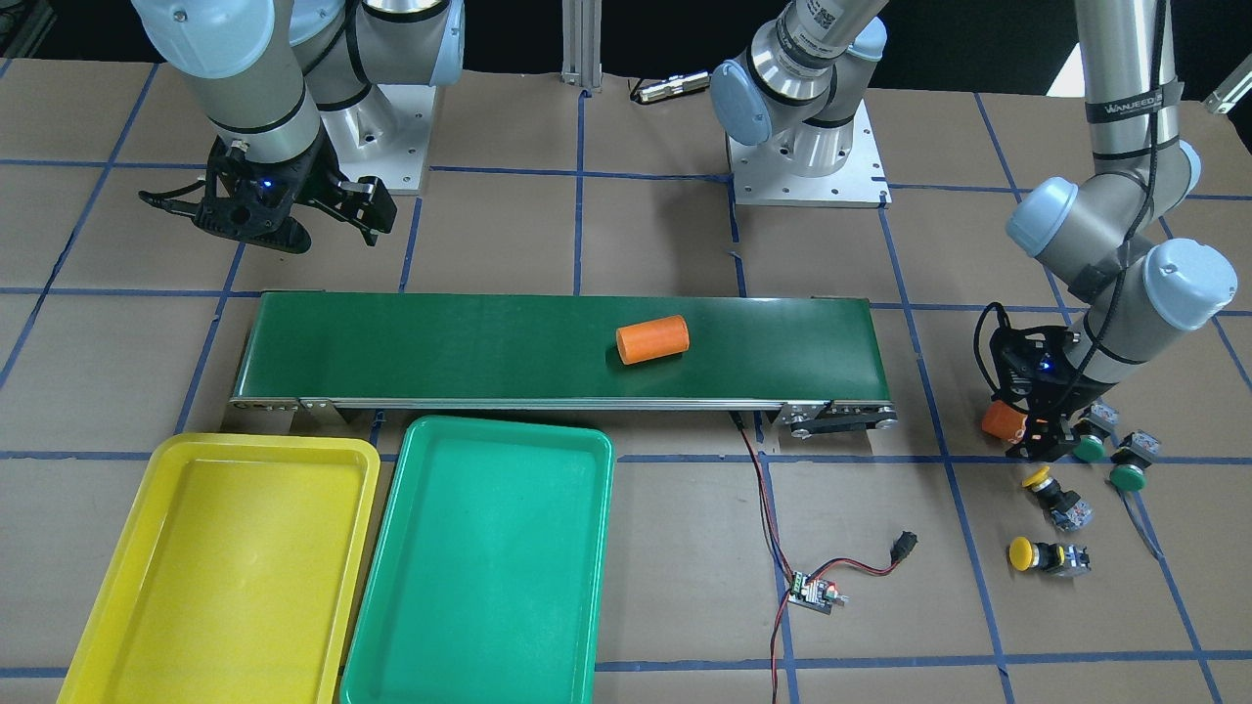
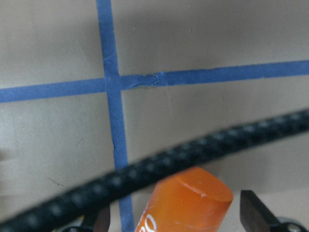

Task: Sort buttons by color to trays

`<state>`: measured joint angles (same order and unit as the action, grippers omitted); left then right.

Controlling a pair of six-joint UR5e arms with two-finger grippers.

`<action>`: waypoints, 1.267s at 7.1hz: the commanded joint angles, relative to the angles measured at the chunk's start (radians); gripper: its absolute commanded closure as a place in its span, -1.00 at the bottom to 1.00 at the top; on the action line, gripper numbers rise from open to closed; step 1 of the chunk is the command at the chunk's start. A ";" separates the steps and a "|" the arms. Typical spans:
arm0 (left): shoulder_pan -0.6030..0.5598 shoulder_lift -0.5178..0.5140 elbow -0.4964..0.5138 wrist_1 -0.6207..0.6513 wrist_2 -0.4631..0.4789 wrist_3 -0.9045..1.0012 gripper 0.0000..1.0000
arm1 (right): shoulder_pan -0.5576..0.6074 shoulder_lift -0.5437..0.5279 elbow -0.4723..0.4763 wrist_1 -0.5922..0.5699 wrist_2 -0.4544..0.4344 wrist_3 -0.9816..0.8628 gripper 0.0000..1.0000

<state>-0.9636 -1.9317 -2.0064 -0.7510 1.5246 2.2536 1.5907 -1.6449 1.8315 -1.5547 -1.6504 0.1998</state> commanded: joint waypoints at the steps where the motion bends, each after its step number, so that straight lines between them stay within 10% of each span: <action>1: 0.026 0.020 -0.002 -0.001 -0.018 0.012 0.83 | 0.000 0.000 0.002 0.001 -0.002 0.001 -1.00; 5: -0.031 0.184 -0.005 -0.178 -0.060 -0.170 0.95 | 0.000 0.000 0.005 0.001 -0.002 0.001 -1.00; 9: -0.393 0.324 -0.076 -0.243 -0.049 -0.591 0.95 | -0.002 0.000 0.003 -0.001 -0.002 0.000 -1.00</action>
<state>-1.2542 -1.6451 -2.0404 -0.9905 1.4736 1.7794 1.5899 -1.6449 1.8348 -1.5554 -1.6517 0.1996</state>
